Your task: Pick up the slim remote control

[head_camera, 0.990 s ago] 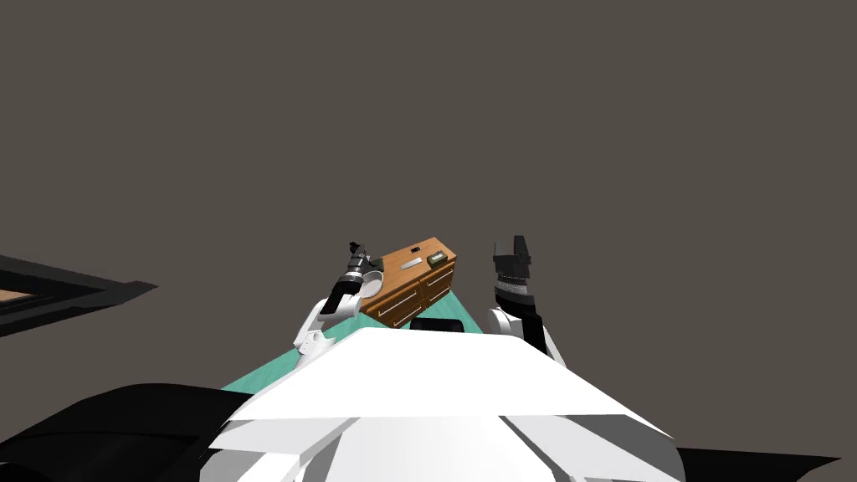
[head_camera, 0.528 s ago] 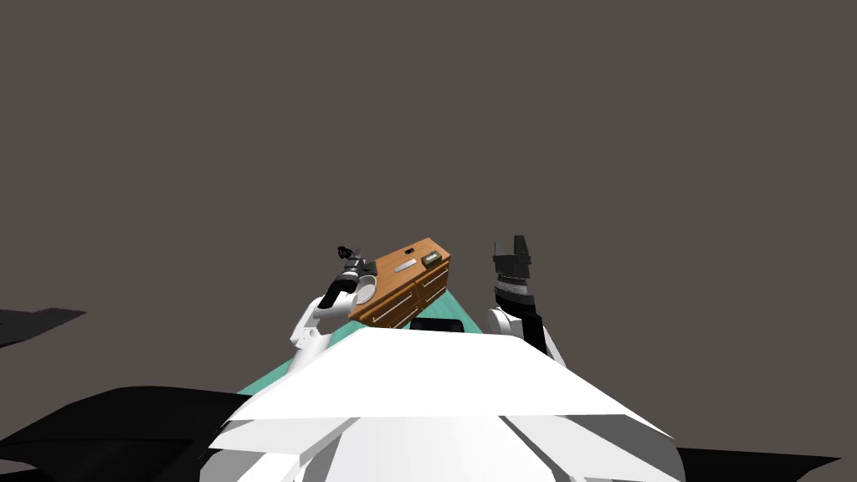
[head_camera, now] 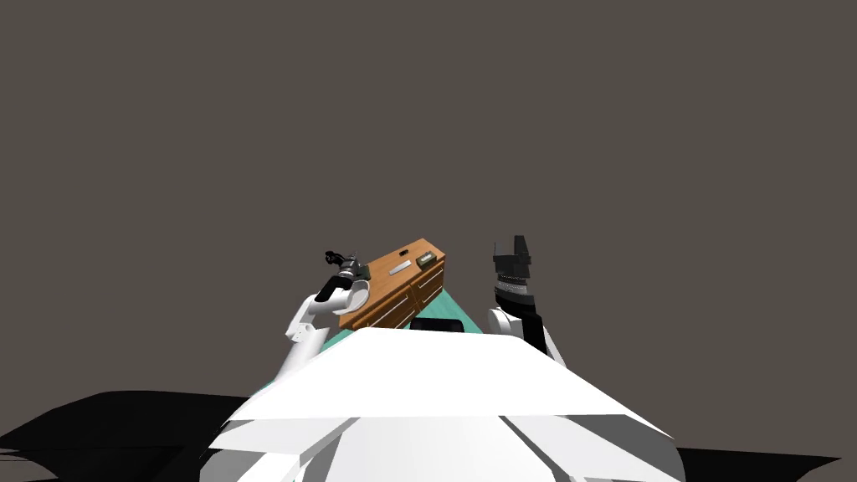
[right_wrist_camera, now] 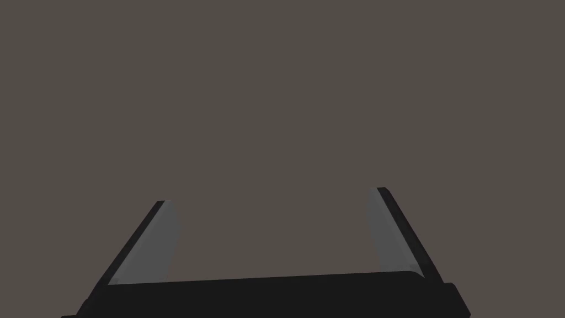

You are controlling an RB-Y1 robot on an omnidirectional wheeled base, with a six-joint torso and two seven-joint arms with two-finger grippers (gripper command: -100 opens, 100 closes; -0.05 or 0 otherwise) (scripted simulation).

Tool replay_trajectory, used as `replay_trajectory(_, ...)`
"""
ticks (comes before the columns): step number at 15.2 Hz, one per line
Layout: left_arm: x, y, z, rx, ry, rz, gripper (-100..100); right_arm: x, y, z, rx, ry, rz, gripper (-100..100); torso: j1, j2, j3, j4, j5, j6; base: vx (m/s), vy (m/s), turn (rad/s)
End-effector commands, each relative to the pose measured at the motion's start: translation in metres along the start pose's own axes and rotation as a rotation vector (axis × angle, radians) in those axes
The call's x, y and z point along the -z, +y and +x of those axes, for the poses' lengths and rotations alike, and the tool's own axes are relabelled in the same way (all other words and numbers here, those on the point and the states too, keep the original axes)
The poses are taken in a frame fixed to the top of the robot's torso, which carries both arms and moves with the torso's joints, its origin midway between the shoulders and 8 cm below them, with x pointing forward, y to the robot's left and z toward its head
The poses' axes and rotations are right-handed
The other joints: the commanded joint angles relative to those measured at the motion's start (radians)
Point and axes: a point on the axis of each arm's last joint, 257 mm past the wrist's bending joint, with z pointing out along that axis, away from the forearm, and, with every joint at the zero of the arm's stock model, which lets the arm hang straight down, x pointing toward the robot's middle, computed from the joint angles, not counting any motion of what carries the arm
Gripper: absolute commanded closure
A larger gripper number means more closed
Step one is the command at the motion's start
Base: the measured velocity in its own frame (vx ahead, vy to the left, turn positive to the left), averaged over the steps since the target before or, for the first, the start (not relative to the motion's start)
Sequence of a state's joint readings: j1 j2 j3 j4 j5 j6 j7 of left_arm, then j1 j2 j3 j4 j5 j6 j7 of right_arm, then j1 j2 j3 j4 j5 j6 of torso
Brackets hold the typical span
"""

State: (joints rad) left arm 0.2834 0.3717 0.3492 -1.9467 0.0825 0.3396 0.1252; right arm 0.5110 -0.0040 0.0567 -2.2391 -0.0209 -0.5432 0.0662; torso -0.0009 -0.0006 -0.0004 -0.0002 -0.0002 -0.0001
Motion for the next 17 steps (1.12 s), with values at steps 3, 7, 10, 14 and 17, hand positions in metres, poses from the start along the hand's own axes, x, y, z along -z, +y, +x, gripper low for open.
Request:
replay_trajectory(3,-0.006,0.026,-0.021,0.021,-0.043,-0.099,-100,0.000,0.000,0.000,0.000,0.000,0.000,0,0.000,0.000,0.000,0.000,0.000,0.001,0.011,-0.014,-0.152)
replay_trajectory(7,-0.009,0.045,-0.039,0.044,-0.081,-0.170,-100,0.000,0.000,0.000,0.000,0.000,0.000,0,0.000,0.000,0.000,0.000,0.000,0.001,0.009,-0.012,-0.124)
replay_trajectory(10,-0.011,0.062,-0.057,0.072,-0.119,-0.240,-100,0.000,0.000,0.000,0.000,0.000,0.000,0,0.000,0.000,0.000,0.000,0.000,0.000,0.013,-0.014,-0.151)
replay_trajectory(14,-0.011,0.080,-0.075,0.104,-0.158,-0.310,-100,0.000,0.000,0.000,0.000,0.000,0.000,0,0.000,0.000,0.000,0.000,0.000,0.000,0.011,-0.010,-0.129)
replay_trajectory(17,-0.008,0.098,-0.091,0.140,-0.197,-0.380,-100,0.000,0.000,0.000,0.000,0.000,0.000,0,0.000,0.000,0.000,0.000,0.000,0.001,0.010,-0.010,-0.172)
